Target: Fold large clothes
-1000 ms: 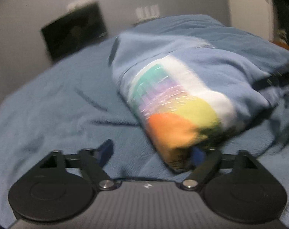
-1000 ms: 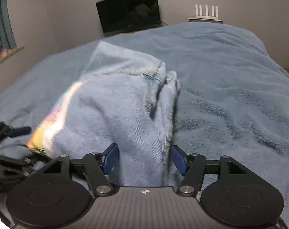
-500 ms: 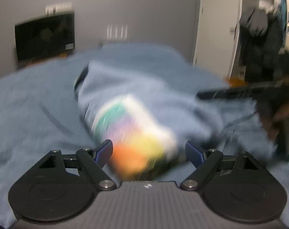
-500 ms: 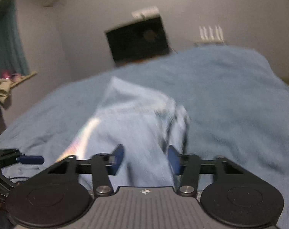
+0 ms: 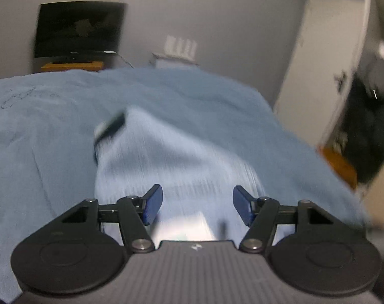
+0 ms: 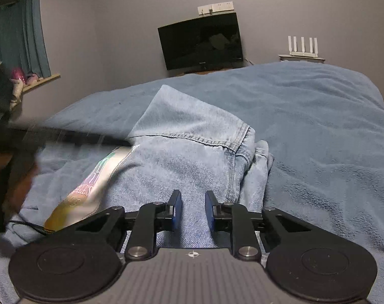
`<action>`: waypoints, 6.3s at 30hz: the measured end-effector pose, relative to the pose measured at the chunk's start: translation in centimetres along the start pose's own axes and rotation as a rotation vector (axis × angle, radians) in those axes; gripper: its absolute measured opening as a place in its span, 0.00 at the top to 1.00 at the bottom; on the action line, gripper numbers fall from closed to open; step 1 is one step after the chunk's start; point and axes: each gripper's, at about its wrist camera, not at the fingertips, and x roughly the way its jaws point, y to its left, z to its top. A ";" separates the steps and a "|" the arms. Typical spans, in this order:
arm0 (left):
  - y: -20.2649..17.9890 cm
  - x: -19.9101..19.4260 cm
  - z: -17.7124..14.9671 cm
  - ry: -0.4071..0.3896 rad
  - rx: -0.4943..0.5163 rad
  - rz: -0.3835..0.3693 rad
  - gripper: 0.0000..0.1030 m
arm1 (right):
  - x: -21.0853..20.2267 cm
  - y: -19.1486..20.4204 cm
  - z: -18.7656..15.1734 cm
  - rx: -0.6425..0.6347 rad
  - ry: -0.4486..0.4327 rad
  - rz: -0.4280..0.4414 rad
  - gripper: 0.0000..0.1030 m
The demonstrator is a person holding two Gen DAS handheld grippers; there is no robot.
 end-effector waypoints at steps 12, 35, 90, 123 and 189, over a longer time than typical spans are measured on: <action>3.5 12.2 4.8 0.112 0.101 0.195 0.40 | 0.3 -0.3 -0.9 -0.011 -0.031 0.030 0.78; 5.8 13.7 4.7 0.015 0.034 0.332 0.35 | 0.2 -0.8 -1.1 -0.008 -0.054 0.039 0.78; -8.2 -10.5 -15.7 0.222 -0.007 0.307 0.01 | -5.4 3.8 -5.6 -0.024 0.371 -0.104 0.07; -8.2 -10.2 -15.8 0.225 -0.001 0.306 0.01 | -5.1 3.6 -5.7 -0.012 0.386 -0.106 0.08; -8.1 -10.3 -15.7 0.242 -0.039 0.298 0.00 | -4.9 3.3 -5.9 0.012 0.404 -0.118 0.08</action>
